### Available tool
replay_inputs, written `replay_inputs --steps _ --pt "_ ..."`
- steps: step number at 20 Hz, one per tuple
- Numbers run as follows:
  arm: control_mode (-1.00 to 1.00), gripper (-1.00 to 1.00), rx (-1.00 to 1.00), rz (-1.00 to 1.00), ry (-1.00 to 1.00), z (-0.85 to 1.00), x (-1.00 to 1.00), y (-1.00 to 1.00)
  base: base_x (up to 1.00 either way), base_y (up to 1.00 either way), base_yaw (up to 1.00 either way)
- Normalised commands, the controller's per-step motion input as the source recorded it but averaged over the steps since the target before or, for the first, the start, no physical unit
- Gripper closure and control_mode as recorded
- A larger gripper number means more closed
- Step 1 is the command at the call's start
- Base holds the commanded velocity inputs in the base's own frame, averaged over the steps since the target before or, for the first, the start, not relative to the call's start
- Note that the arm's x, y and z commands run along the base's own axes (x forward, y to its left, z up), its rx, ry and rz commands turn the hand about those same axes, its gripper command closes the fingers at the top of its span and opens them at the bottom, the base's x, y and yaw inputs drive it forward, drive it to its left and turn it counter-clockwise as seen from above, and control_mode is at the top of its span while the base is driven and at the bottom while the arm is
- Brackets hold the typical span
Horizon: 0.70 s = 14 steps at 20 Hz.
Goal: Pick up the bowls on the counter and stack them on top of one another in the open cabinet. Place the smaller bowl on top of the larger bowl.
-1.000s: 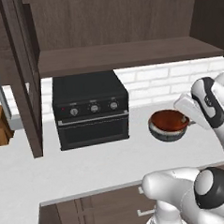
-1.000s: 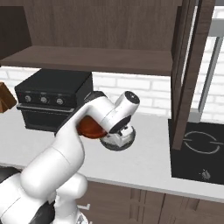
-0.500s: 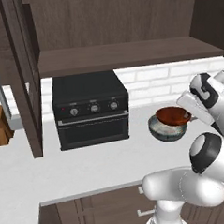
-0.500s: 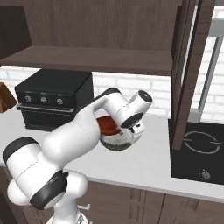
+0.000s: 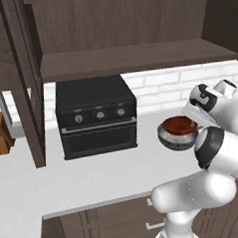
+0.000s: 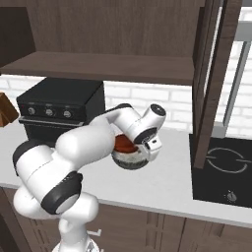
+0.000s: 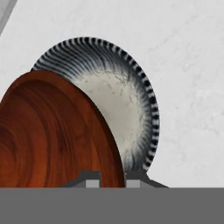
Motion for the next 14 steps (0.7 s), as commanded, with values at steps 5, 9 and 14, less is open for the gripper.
replay_inputs --steps 5,9,14 --pt "-1.00 1.00 -0.05 0.00 0.00 -0.27 0.00 0.00 0.00 0.00 0.00" --pt "-1.00 1.00 -0.07 0.00 0.00 -0.30 0.14 0.00 0.00 0.00 0.00" --pt "-1.00 1.00 -0.02 0.00 0.00 -0.33 0.24 0.00 0.00 0.00 0.00"
